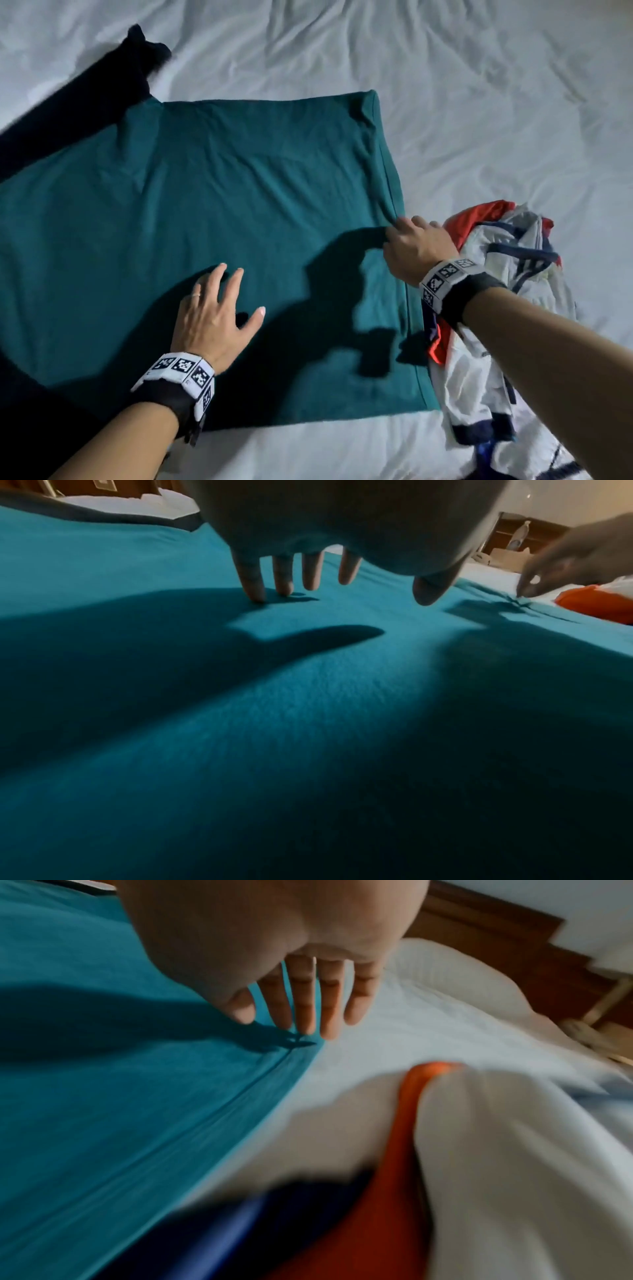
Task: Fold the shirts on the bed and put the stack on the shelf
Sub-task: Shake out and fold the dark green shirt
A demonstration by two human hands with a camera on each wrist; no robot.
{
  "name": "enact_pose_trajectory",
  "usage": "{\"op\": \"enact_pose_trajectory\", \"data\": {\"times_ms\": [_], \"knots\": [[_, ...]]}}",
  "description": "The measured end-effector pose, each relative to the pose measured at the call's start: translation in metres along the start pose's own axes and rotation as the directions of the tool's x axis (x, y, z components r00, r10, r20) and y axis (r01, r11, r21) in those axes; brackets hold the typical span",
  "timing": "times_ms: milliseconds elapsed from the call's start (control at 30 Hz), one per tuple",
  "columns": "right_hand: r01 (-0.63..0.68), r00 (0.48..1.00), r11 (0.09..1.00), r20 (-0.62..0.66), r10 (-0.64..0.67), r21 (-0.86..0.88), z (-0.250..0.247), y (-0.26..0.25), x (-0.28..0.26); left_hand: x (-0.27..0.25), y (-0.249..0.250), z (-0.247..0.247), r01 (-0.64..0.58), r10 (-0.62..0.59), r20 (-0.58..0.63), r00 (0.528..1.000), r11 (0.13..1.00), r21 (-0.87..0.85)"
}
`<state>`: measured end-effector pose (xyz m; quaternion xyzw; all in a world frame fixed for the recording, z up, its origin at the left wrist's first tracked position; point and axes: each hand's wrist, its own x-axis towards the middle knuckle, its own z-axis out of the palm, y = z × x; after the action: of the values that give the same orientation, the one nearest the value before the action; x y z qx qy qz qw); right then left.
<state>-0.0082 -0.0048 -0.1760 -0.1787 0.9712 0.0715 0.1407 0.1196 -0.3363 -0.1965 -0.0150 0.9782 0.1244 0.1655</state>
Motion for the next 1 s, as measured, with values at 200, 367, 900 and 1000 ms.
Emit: {"op": "enact_pose_trajectory", "data": {"times_ms": [200,367,900,1000], "knots": [[0.092,0.995,0.988,0.048,-0.087,-0.12,-0.001,0.028,0.063,0.023,0.02,0.011,0.057,-0.057,0.028,0.998,0.998,0.021],[0.194,0.967,0.981,-0.168,-0.193,-0.01,-0.014,0.026,0.131,0.028,0.037,0.024,0.039,-0.041,0.043,0.998,0.998,0.044],[-0.066,0.998,0.976,0.011,0.065,0.206,-0.067,0.072,0.271,0.029,0.066,0.044,0.013,-0.013,0.003,1.0,0.999,0.038],[-0.161,0.984,0.889,0.004,0.177,0.429,-0.076,0.077,0.278,0.028,0.067,0.045,-0.003,0.002,0.017,1.0,0.999,0.043]]}}
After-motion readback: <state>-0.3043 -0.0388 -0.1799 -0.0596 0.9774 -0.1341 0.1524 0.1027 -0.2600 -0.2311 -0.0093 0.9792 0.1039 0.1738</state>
